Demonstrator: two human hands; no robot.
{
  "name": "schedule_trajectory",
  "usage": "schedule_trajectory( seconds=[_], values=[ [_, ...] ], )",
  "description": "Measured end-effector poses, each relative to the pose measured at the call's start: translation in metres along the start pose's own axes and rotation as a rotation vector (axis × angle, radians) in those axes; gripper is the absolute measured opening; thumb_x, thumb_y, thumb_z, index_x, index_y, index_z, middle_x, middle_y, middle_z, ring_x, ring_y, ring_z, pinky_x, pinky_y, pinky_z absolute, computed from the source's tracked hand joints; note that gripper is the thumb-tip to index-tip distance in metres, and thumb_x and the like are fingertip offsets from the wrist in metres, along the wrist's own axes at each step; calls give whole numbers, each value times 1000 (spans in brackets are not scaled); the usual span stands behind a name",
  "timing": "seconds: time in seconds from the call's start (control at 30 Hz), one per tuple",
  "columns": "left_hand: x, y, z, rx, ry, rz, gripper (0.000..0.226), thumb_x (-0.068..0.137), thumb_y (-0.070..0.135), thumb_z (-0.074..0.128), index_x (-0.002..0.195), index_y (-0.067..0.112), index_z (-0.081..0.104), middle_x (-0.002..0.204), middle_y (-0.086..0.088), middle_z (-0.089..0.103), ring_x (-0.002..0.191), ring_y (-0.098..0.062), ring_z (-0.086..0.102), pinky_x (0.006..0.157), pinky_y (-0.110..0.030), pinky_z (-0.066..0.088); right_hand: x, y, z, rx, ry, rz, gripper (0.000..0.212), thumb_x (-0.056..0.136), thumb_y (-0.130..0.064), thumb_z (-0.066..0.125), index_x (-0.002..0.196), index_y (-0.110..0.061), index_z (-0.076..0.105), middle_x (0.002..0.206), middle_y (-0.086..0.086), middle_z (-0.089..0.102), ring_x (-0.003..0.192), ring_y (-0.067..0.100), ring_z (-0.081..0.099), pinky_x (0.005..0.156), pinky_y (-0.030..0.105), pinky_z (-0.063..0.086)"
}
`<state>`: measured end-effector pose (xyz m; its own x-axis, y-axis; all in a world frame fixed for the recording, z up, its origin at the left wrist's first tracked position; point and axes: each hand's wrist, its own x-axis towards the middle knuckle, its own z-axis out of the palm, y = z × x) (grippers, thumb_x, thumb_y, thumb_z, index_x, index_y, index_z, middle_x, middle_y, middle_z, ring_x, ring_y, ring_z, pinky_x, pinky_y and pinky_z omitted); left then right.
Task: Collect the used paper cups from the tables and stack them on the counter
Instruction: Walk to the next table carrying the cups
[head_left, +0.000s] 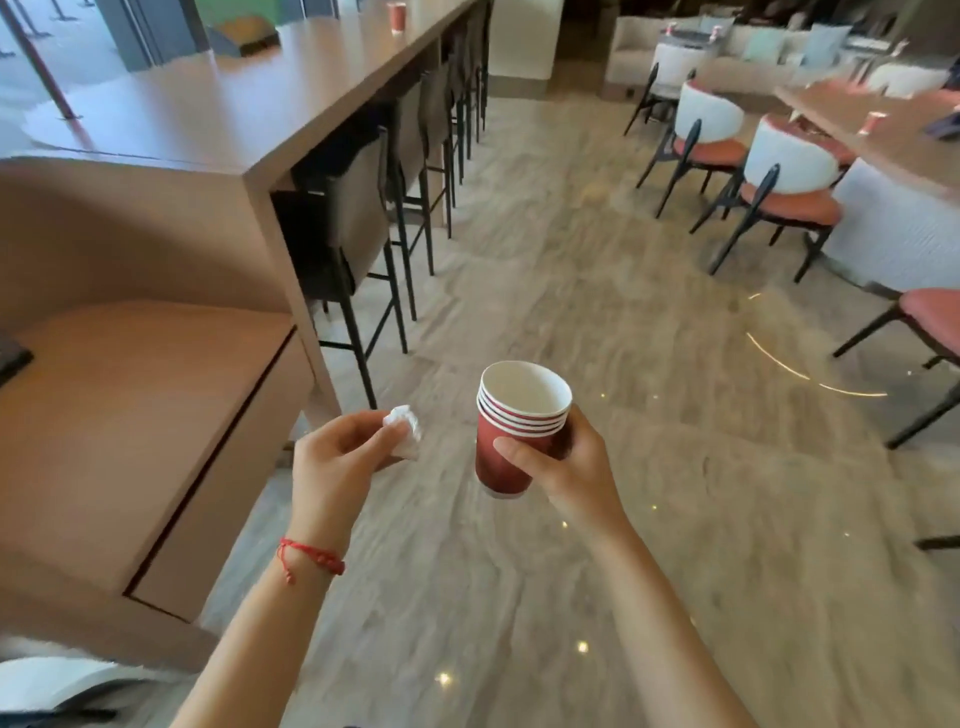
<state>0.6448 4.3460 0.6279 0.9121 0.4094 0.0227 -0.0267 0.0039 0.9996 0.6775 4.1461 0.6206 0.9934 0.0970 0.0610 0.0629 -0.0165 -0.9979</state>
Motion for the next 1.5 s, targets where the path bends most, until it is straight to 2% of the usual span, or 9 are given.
schedule_trajectory(
  seconds=[0.1, 0.2, 0.37, 0.53, 0.63, 0.93, 1.17, 1.4, 1.5],
  values=[
    [24, -7, 30, 8, -63, -8, 12, 77, 17, 73, 69, 25, 74, 68, 4, 73, 61, -8, 67, 55, -14, 51, 22, 9, -19, 3, 76, 18, 53, 59, -24, 80, 108, -22, 59, 103, -6, 69, 94, 4, 66, 78, 17, 50],
    [58, -13, 51, 11, -100, -26, 14, 77, 16, 72, 68, 27, 73, 68, 6, 73, 61, -9, 68, 50, -13, 49, 51, 22, -24, 6, 109, 36, 52, 59, -26, 80, 107, -25, 60, 102, -6, 70, 96, 7, 66, 80, 21, 51],
    [138, -26, 79, 1, -135, -46, 11, 78, 15, 71, 73, 24, 71, 68, 7, 72, 65, -7, 70, 52, -11, 50, 124, 42, -22, -10, 150, 44, 53, 58, -29, 80, 107, -26, 60, 105, -3, 70, 100, 12, 65, 87, 29, 52],
    [232, -30, 107, -9, -197, -82, 8, 80, 13, 69, 75, 20, 71, 66, 11, 73, 62, -5, 69, 52, -8, 48, 215, 48, -20, 28, 221, 47, 48, 61, -24, 80, 104, -26, 61, 101, -9, 71, 98, 7, 66, 79, 19, 50],
    [287, -28, 127, -33, -241, -101, 10, 80, 10, 70, 75, 19, 71, 68, 8, 73, 65, -8, 70, 57, -12, 51, 267, 47, -21, 35, 272, 39, 47, 61, -23, 80, 105, -24, 61, 100, -10, 72, 97, 6, 66, 77, 17, 51],
    [413, -50, 204, -5, -267, -168, 6, 78, 7, 70, 75, 12, 72, 68, 2, 73, 64, -11, 70, 57, -15, 53, 394, 74, -57, 61, 324, 64, 42, 62, -16, 77, 101, -23, 61, 97, -16, 72, 92, 1, 67, 73, 11, 49],
    [518, -65, 298, 5, -247, -190, 10, 79, 6, 70, 73, 14, 73, 69, -3, 73, 69, -17, 70, 65, -23, 57, 526, 91, -113, 60, 301, 58, 47, 62, -15, 84, 103, -20, 61, 95, -16, 73, 92, 1, 67, 73, 12, 49],
    [607, -22, 378, -23, -220, -161, 14, 79, 3, 69, 71, 14, 72, 64, 2, 72, 62, -11, 69, 57, -15, 53, 649, 63, -155, 75, 243, 80, 47, 61, -17, 78, 104, -20, 60, 96, -15, 73, 93, 2, 67, 73, 12, 49],
    [647, -27, 402, -11, -206, -172, 15, 79, 4, 69, 71, 16, 72, 65, 3, 72, 62, -9, 69, 56, -13, 52, 697, 69, -163, 60, 229, 86, 54, 57, -26, 82, 105, -20, 60, 99, -13, 72, 95, 3, 67, 74, 13, 50]
  ],
)
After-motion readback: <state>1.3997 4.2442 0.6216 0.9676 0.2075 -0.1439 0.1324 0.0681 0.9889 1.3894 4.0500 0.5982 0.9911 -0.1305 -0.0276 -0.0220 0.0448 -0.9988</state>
